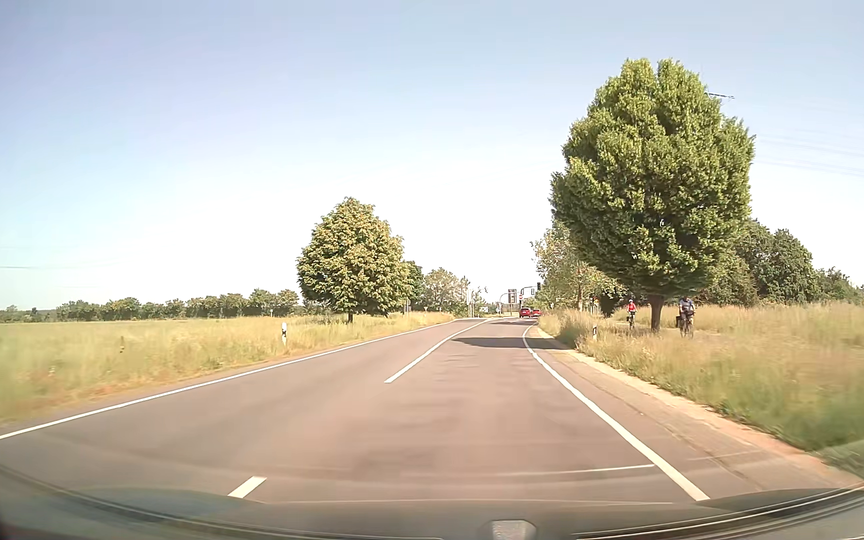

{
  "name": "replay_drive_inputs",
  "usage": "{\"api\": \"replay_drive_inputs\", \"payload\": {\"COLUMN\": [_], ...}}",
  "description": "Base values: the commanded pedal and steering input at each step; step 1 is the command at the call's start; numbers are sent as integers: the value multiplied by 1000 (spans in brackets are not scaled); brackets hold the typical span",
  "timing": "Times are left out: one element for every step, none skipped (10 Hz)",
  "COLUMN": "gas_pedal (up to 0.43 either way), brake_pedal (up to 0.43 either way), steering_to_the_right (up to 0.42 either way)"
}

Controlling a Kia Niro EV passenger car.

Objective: Follow the waypoints while adhering to traffic rules and regulations

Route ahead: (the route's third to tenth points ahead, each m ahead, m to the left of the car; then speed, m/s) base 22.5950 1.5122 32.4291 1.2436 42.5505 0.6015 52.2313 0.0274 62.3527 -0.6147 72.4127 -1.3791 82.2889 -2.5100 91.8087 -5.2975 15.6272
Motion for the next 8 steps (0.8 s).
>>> {"api": "replay_drive_inputs", "payload": {"gas_pedal": [47, 47, 20, 20, 0, 0, 0, 0], "brake_pedal": [30, 30, 30, 24, 30, 30, 30, 30], "steering_to_the_right": [6, 6, 6, 7, 7, 8, 12, 14]}}
